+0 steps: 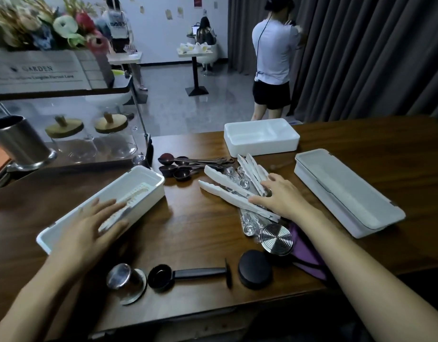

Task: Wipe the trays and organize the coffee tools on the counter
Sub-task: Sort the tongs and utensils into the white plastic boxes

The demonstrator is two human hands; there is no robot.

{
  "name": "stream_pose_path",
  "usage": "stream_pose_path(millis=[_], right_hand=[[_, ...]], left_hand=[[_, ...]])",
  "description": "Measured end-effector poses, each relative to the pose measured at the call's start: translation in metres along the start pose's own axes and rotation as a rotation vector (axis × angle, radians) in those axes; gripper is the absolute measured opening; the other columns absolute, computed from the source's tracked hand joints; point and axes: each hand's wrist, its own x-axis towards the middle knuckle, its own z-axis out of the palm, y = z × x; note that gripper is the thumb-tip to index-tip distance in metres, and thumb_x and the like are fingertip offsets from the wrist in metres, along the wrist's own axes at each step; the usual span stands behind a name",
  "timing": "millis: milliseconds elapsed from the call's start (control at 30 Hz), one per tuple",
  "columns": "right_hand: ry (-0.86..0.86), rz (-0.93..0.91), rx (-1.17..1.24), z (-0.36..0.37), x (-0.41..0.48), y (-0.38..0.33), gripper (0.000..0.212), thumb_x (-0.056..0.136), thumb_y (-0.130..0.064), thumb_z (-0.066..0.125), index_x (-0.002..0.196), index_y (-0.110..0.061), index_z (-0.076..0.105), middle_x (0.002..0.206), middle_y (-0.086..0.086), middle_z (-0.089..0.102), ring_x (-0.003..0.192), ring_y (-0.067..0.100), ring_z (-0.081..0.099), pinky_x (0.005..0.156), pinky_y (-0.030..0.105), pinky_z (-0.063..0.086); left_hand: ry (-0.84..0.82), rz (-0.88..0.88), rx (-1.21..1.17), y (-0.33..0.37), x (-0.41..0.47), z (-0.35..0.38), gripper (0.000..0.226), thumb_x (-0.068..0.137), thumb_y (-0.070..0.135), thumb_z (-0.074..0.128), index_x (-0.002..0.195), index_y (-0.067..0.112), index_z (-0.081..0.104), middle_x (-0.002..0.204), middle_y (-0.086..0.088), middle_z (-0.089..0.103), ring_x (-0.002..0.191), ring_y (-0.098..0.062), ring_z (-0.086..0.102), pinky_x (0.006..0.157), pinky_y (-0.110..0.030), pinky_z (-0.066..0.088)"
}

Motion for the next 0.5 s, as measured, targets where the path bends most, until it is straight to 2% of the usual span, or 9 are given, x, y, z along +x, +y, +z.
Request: stream_pose_path(millis=[67, 133, 200, 233, 267, 333, 400, 500], right_hand=[[0.032, -0.028, 0.001, 0.004, 0.007, 0.001, 0.082, 0.084, -0.072, 0.06, 0.146, -0.019, 0.051, 0.164, 0.002, 0.025, 0.145, 0.03, 0.032, 0.113, 0.045, 0.033], [0.045, -0.046, 0.0, 0.007, 0.015, -0.001, 0.08, 0.085, -0.071, 0.059, 0.147, -0.02, 0.051, 0.164, 0.001, 0.027, 0.145, 0.029, 0.032, 0.113, 0.046, 0.033], [0.054, -0.054, -0.008, 0.008, 0.022, -0.003, 0.079, 0.086, -0.069, 0.06, 0.146, -0.02, 0.05, 0.164, 0.002, 0.028, 0.146, 0.028, 0.031, 0.113, 0.047, 0.034], [0.06, -0.058, -0.017, 0.008, 0.025, -0.003, 0.08, 0.085, -0.069, 0.061, 0.147, -0.02, 0.05, 0.163, 0.002, 0.029, 0.147, 0.028, 0.03, 0.114, 0.047, 0.033], [0.065, -0.067, -0.033, 0.009, 0.027, -0.005, 0.081, 0.084, -0.069, 0.062, 0.147, -0.02, 0.049, 0.163, 0.001, 0.03, 0.148, 0.026, 0.029, 0.114, 0.047, 0.033], [0.07, -0.094, -0.067, 0.008, 0.031, -0.008, 0.084, 0.082, -0.071, 0.063, 0.148, -0.02, 0.047, 0.16, 0.003, 0.036, 0.146, 0.026, 0.032, 0.113, 0.047, 0.035], [0.076, -0.121, -0.1, 0.006, 0.031, -0.014, 0.078, 0.082, -0.069, 0.065, 0.141, -0.019, 0.051, 0.147, 0.006, 0.052, 0.137, 0.029, 0.044, 0.103, 0.047, 0.044], [0.092, -0.145, -0.176, 0.003, 0.03, -0.026, 0.076, 0.08, -0.069, 0.067, 0.131, -0.015, 0.054, 0.126, 0.01, 0.063, 0.117, 0.032, 0.055, 0.084, 0.043, 0.049]], left_hand=[[-0.051, 0.009, 0.046, -0.009, -0.005, 0.005, 0.048, 0.094, 0.065, 0.05, 0.137, 0.043, 0.055, 0.146, 0.011, 0.054, 0.147, -0.018, 0.034, 0.119, -0.037, 0.021], [-0.048, 0.01, 0.041, -0.013, -0.005, 0.012, 0.036, 0.099, 0.046, 0.056, 0.135, 0.05, 0.052, 0.145, 0.006, 0.057, 0.147, -0.018, 0.036, 0.117, -0.033, 0.021], [-0.042, -0.001, 0.002, -0.012, -0.005, 0.015, 0.048, 0.098, 0.023, 0.063, 0.133, 0.055, 0.053, 0.144, 0.0, 0.06, 0.147, -0.018, 0.037, 0.119, -0.034, 0.024], [-0.039, -0.003, -0.005, -0.01, -0.004, 0.015, 0.054, 0.097, 0.018, 0.064, 0.134, 0.057, 0.054, 0.144, -0.002, 0.059, 0.146, -0.019, 0.038, 0.12, -0.037, 0.026], [-0.038, 0.01, -0.007, -0.009, -0.004, 0.016, 0.058, 0.098, 0.017, 0.064, 0.133, 0.061, 0.054, 0.145, -0.003, 0.058, 0.146, -0.019, 0.039, 0.12, -0.039, 0.028], [-0.058, 0.042, -0.013, -0.003, -0.005, 0.014, 0.06, 0.1, 0.025, 0.059, 0.137, 0.069, 0.04, 0.147, -0.001, 0.056, 0.147, -0.019, 0.038, 0.122, -0.041, 0.028], [-0.087, 0.076, -0.024, 0.003, -0.005, 0.014, 0.058, 0.096, 0.036, 0.05, 0.136, 0.074, 0.032, 0.148, 0.003, 0.056, 0.148, -0.015, 0.037, 0.123, -0.04, 0.027], [-0.095, 0.058, -0.069, 0.004, -0.006, 0.011, 0.056, 0.093, 0.039, 0.05, 0.128, 0.08, 0.036, 0.147, 0.002, 0.057, 0.147, -0.011, 0.037, 0.124, -0.039, 0.027]])
